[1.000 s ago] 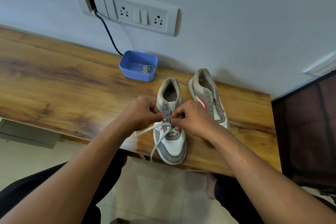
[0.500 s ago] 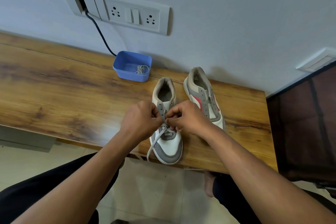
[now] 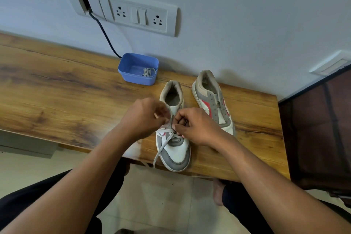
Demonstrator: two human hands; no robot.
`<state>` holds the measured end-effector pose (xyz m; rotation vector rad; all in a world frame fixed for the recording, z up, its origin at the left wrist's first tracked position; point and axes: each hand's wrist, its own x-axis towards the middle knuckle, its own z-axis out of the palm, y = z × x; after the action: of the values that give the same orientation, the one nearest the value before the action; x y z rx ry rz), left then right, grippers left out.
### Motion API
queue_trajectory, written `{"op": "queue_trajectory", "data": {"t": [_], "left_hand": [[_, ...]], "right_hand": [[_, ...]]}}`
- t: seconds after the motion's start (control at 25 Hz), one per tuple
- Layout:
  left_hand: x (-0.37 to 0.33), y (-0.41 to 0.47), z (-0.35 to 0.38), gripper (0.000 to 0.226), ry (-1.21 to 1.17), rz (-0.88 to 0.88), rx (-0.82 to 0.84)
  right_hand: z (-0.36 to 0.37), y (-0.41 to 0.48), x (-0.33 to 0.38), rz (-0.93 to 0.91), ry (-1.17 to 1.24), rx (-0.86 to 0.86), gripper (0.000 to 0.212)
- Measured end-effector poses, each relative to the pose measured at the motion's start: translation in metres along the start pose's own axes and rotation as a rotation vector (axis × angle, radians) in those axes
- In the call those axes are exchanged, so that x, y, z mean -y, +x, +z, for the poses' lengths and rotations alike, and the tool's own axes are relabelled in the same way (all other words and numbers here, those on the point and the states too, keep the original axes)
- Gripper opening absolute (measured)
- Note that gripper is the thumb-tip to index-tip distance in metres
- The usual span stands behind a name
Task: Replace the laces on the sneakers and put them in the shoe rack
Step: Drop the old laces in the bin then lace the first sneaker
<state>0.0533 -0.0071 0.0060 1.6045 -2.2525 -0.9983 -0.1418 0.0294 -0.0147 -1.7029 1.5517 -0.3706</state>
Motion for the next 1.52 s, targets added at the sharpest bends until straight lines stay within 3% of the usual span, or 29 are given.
{"op": "queue_trajectory", "data": {"t": [0.2, 0.4, 0.56, 0.8, 0.92, 1.08, 1.24, 1.4, 1.52], "left_hand": [[0.002, 0.007, -0.002, 0.028, 0.074, 0.116, 0.132], [0.000, 0.014, -0.006, 0.024, 0.091, 0.115, 0.204], [-0.007, 0.022, -0.009, 0.019, 0.158, 0.102, 0.253], [-0.015, 0.027, -0.011, 0.016, 0.169, 0.099, 0.280], [-0.015, 0.026, -0.012, 0.015, 0.169, 0.100, 0.295], [-0.012, 0.025, -0.014, 0.015, 0.129, 0.110, 0.299], [-0.009, 0.026, -0.014, 0.017, 0.107, 0.095, 0.297], [-0.008, 0.026, -0.014, 0.019, 0.070, 0.075, 0.307], [-0.007, 0.026, -0.014, 0.019, 0.077, 0.079, 0.292]], "right_hand": [[-0.002, -0.012, 0.002, 0.049, 0.128, -0.007, 0.010], [-0.020, -0.018, -0.010, 0.182, 0.352, 0.039, 0.001], [-0.002, -0.014, -0.007, 0.161, 0.296, 0.007, 0.015], [-0.029, -0.019, -0.017, 0.196, 0.362, -0.001, 0.004], [-0.011, -0.018, -0.008, 0.108, 0.356, 0.017, 0.008], [-0.037, -0.014, -0.015, 0.126, 0.309, -0.115, 0.003], [-0.024, -0.015, -0.004, 0.114, 0.317, 0.004, 0.008], [-0.039, -0.011, -0.013, 0.114, 0.217, -0.122, 0.003], [-0.039, -0.014, -0.009, 0.088, 0.192, -0.063, 0.007]]}}
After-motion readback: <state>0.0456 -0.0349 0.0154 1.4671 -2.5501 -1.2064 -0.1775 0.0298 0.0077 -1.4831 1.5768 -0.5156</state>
